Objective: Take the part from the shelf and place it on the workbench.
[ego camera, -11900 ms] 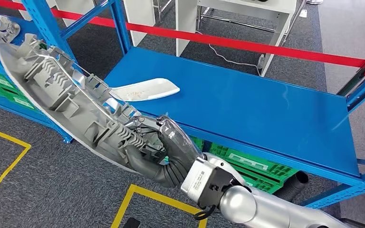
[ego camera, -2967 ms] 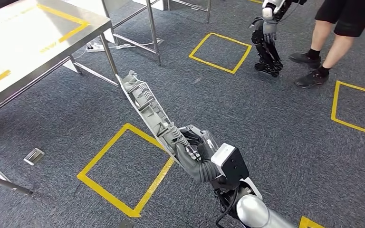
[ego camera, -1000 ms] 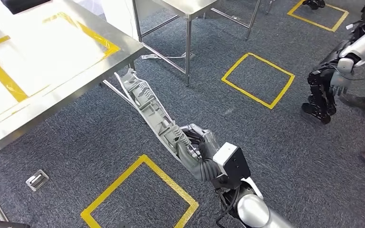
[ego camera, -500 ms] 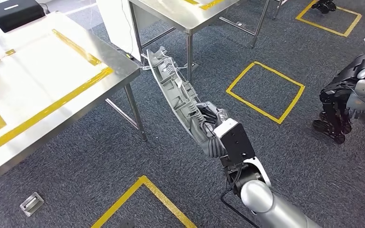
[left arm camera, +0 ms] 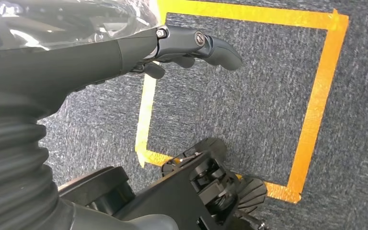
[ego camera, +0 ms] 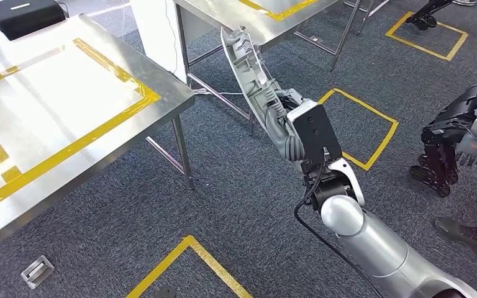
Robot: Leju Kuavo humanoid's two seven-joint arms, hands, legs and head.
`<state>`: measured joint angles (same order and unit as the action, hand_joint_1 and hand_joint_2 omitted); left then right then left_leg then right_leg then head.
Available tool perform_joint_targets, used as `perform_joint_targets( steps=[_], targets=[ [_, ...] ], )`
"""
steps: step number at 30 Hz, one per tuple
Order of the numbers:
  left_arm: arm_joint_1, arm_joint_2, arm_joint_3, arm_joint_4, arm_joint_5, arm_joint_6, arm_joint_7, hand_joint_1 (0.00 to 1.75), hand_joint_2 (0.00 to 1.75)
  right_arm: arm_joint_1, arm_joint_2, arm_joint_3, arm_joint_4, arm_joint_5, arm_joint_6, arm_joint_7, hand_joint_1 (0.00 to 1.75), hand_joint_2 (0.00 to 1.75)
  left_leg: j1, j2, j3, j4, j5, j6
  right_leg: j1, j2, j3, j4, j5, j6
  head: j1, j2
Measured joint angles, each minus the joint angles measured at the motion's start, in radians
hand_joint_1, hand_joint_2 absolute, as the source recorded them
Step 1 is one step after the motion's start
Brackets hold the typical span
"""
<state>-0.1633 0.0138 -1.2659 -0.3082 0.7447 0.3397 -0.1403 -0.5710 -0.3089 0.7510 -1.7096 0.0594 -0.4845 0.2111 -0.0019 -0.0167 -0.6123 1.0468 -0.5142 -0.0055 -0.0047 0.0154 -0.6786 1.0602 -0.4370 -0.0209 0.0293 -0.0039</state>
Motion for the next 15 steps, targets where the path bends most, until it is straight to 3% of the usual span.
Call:
perform_joint_targets(
  steps=[8,12,14,15],
  targets=[
    [-0.011,-0.002,0.0,0.0,-0.018,-0.011,0.007,0.0,1.75,-0.101,-0.019,-0.012,0.079,-0.057,0.022,0.017,1.75,1.75,-0.002,0.0,-0.002,0.001,-0.002,0.006,-0.001,-0.001,0.001,-0.009,0.002,0.015,0.0,0.0],
    [-0.013,-0.003,0.0,0.0,-0.021,-0.014,0.006,0.0,1.75,-0.114,-0.022,-0.014,0.104,-0.085,0.032,-0.006,1.75,1.75,-0.002,-0.003,0.005,-0.011,0.005,0.023,-0.005,-0.005,0.005,-0.018,0.005,0.031,-0.001,0.0],
    [-0.014,-0.004,0.0,0.0,-0.022,-0.015,0.004,0.0,1.75,-0.116,-0.024,-0.014,0.114,-0.092,0.036,-0.018,1.75,1.75,0.004,-0.005,0.021,-0.037,0.017,0.029,-0.004,-0.007,-0.005,0.008,-0.012,0.034,0.001,0.0],
    [-0.014,-0.004,0.0,0.0,-0.023,-0.015,0.004,0.0,1.75,-0.117,-0.025,-0.014,0.12,-0.093,0.038,-0.024,1.75,1.75,0.007,-0.006,0.029,-0.045,0.02,0.03,-0.004,-0.008,-0.024,0.049,-0.033,0.035,0.002,0.0]
  ],
)
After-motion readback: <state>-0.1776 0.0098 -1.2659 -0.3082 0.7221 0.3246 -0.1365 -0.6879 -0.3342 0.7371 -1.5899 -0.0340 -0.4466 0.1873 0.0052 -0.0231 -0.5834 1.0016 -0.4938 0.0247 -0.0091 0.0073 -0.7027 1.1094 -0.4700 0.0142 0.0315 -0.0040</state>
